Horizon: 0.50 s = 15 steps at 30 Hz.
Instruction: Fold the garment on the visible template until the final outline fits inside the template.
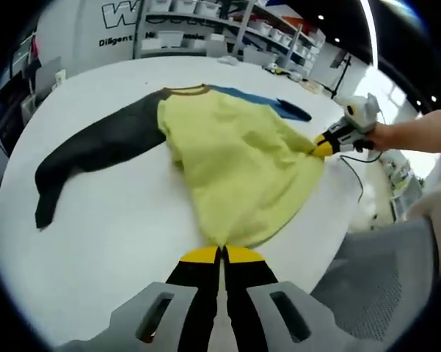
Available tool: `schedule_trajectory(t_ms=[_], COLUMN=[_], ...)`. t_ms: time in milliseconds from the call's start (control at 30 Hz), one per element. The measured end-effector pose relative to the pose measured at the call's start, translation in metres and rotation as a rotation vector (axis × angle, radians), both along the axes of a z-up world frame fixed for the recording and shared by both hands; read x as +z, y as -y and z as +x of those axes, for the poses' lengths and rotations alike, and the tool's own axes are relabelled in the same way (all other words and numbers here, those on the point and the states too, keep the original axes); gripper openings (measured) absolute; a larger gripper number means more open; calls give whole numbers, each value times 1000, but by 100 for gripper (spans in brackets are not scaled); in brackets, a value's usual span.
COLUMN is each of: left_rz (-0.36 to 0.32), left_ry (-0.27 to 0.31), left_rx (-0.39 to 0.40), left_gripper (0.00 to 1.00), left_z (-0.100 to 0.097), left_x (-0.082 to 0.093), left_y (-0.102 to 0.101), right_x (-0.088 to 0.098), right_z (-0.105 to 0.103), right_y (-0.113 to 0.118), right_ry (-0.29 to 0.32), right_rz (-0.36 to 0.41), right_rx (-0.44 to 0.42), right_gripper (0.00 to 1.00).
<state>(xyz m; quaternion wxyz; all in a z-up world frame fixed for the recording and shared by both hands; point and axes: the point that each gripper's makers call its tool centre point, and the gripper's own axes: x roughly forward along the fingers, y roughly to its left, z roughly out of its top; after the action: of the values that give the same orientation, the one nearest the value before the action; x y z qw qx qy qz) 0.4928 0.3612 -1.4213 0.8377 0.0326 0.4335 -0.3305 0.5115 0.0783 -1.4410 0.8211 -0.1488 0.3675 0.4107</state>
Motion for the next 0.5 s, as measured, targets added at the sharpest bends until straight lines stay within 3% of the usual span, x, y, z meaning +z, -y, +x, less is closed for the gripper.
schedule_trajectory(t_ms=[233, 433, 500], left_rz=[-3, 18, 31], left_ry=[-49, -107, -99], left_rx=[-15, -29, -11], left_gripper=[0, 1, 1], left_z=[-20, -41, -42], left_x=[-3, -12, -12], left_y=[2, -3, -9], right_x=[-1, -4, -6], right_z=[-30, -45, -47], right_y=[13, 23, 28], right_ry=[-47, -64, -70], right_rz=[33, 24, 12], right_rx=[-145, -177, -184], right_gripper=[0, 0, 0])
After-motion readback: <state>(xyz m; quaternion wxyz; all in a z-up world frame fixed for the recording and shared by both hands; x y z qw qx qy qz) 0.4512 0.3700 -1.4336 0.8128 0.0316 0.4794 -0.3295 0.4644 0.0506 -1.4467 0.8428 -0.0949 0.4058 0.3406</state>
